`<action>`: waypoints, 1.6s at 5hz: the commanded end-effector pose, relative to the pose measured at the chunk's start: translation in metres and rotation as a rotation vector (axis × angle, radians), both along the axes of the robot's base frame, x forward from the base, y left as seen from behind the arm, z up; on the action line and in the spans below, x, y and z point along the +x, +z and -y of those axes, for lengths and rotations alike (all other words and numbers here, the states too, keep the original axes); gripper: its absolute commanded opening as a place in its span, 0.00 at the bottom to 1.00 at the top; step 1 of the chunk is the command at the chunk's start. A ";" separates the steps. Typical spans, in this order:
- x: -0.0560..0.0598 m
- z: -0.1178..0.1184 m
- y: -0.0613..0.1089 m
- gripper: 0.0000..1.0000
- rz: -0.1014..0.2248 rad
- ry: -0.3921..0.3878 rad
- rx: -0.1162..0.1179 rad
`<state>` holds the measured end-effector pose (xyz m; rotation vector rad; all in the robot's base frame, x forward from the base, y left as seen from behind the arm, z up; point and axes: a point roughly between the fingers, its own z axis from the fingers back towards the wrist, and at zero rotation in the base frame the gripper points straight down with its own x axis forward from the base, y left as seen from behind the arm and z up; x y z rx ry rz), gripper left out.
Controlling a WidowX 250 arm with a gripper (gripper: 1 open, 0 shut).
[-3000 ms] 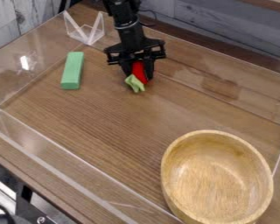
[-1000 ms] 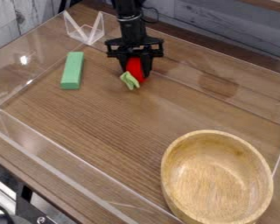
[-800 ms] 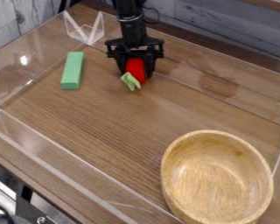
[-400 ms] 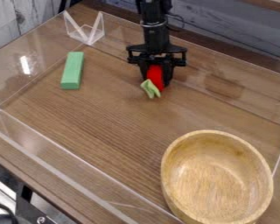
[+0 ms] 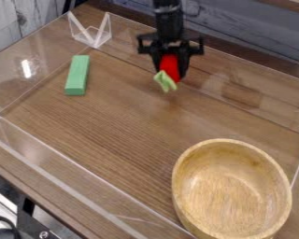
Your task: Move the red object to the right side of the table
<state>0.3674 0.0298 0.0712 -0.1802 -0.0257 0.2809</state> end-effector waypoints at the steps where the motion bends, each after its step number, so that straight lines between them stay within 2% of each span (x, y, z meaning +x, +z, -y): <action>1: 0.001 0.002 0.047 0.00 0.087 -0.107 0.006; 2: -0.002 0.006 0.054 0.00 0.077 -0.198 0.013; 3: -0.002 0.023 0.054 0.00 0.064 -0.202 0.019; 5: -0.008 0.067 0.032 0.00 0.002 -0.273 0.044; 6: -0.011 0.077 0.018 0.00 -0.024 -0.289 0.050; 8: -0.018 0.077 0.011 0.00 -0.082 -0.294 0.066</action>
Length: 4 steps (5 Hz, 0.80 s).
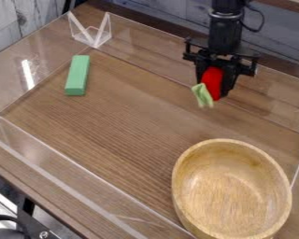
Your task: Move the red object to the right side of the table
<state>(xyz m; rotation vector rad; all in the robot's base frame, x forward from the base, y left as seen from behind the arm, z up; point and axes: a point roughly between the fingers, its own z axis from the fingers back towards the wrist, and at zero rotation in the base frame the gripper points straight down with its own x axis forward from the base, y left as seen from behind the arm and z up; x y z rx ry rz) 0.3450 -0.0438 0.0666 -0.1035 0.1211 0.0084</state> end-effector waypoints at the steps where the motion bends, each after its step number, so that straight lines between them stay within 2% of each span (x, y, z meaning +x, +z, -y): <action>1: 0.005 -0.002 0.002 0.00 0.022 0.035 0.011; 3: 0.006 -0.017 -0.020 0.00 -0.005 0.114 0.027; 4: 0.003 -0.019 -0.027 0.00 -0.011 0.092 0.030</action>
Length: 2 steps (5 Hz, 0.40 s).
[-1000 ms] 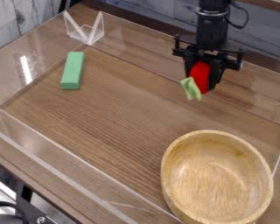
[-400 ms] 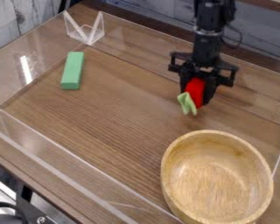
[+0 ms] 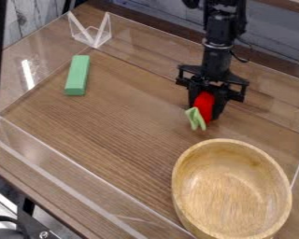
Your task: Move the red object to the right side of the table
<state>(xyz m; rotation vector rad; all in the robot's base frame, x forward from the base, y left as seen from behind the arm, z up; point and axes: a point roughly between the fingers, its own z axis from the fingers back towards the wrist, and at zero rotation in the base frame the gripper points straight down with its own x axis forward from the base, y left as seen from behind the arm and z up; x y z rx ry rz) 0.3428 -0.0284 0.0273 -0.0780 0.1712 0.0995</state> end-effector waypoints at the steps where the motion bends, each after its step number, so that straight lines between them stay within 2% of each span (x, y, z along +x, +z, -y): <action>1: 0.003 -0.006 0.007 0.00 0.040 -0.013 0.004; 2: 0.004 -0.015 0.002 1.00 0.035 -0.001 0.005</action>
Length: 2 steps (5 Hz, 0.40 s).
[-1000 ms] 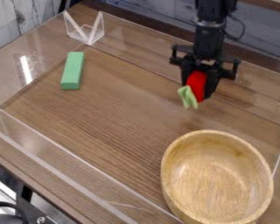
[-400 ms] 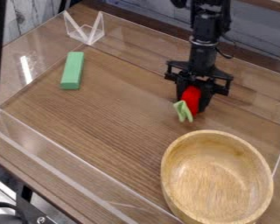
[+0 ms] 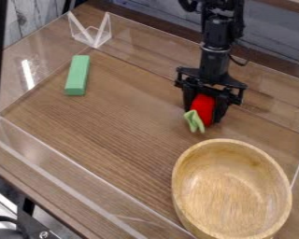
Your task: Move the red object to the right side of the table
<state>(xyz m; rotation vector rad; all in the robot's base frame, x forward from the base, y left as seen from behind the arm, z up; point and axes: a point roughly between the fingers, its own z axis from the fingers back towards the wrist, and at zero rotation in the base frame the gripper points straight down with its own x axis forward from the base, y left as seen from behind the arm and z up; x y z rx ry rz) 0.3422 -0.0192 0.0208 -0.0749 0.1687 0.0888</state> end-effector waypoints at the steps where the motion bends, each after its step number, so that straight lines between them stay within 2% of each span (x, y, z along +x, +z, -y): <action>1: 0.005 -0.012 0.007 0.00 0.032 0.024 0.005; 2: 0.004 0.002 0.010 0.00 0.032 -0.021 0.002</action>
